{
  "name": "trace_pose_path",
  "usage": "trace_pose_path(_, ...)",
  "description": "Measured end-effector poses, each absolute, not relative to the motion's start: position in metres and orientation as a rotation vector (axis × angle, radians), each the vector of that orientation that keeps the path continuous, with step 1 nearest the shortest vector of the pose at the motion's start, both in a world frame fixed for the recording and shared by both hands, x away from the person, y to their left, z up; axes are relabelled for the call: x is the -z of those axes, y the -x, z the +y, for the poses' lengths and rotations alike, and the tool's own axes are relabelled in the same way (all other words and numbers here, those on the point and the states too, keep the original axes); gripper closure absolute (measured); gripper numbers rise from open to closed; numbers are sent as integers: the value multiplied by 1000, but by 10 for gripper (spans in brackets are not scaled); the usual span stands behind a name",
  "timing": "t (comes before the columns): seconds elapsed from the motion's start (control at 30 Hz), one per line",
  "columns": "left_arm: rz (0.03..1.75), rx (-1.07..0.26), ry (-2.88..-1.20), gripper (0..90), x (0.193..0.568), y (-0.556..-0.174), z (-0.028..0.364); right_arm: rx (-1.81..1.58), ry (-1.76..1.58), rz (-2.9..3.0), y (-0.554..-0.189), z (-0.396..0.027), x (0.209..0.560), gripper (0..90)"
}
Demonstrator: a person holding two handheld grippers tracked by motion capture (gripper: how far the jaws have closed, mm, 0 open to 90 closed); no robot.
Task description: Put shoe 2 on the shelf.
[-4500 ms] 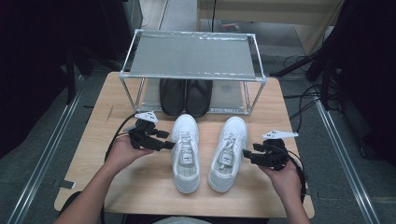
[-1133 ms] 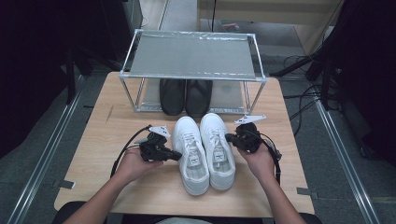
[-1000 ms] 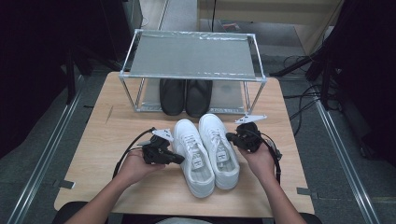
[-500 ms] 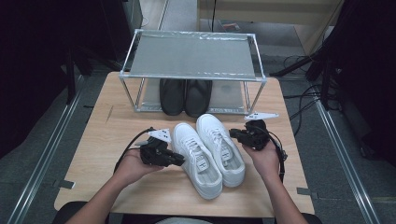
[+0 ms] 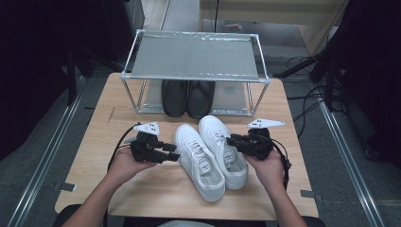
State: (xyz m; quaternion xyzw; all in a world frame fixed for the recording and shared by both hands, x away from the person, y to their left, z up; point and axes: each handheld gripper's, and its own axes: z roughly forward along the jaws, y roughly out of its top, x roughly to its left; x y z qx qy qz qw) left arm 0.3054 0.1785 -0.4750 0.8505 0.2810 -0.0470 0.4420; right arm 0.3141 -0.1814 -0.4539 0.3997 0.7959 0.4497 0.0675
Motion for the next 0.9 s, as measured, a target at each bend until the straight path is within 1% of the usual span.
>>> trace_pose_path(0.1, 707, 109, -2118, 510, 476, -306, 179, -1354, -1198, 2404, -314, -179, 454, 717)
trace_pose_path(0.27, 715, 80, -2104, 453, 476, -307, 181, -1382, -1180, 2410, -308, -176, 453, 657)
trace_pose_path(0.33, 727, 67, -2100, 433, 476, -308, 183, -1387, -1141, 2390, -302, -175, 453, 652)
trace_pose_path(0.43, 748, 63, -2091, 403, 476, -310, 185, -1431, -1143, 2388, -297, -174, 454, 605)
trace_pose_path(0.47, 750, 62, -2089, 399, 476, -310, 186, -1433, -1138, 2385, -295, -173, 455, 582)
trace_pose_path(0.57, 757, 55, -2083, 393, 476, -310, 188, -1418, -1106, 2394, -290, -168, 454, 557)
trace_pose_path(0.67, 766, 48, -2080, 391, 476, -311, 190, -1401, -1086, 2417, -285, -162, 454, 548)
trace_pose_path(0.9, 772, 44, -2079, 384, 475, -313, 191, -1341, -1081, 2431, -277, -152, 454, 489)
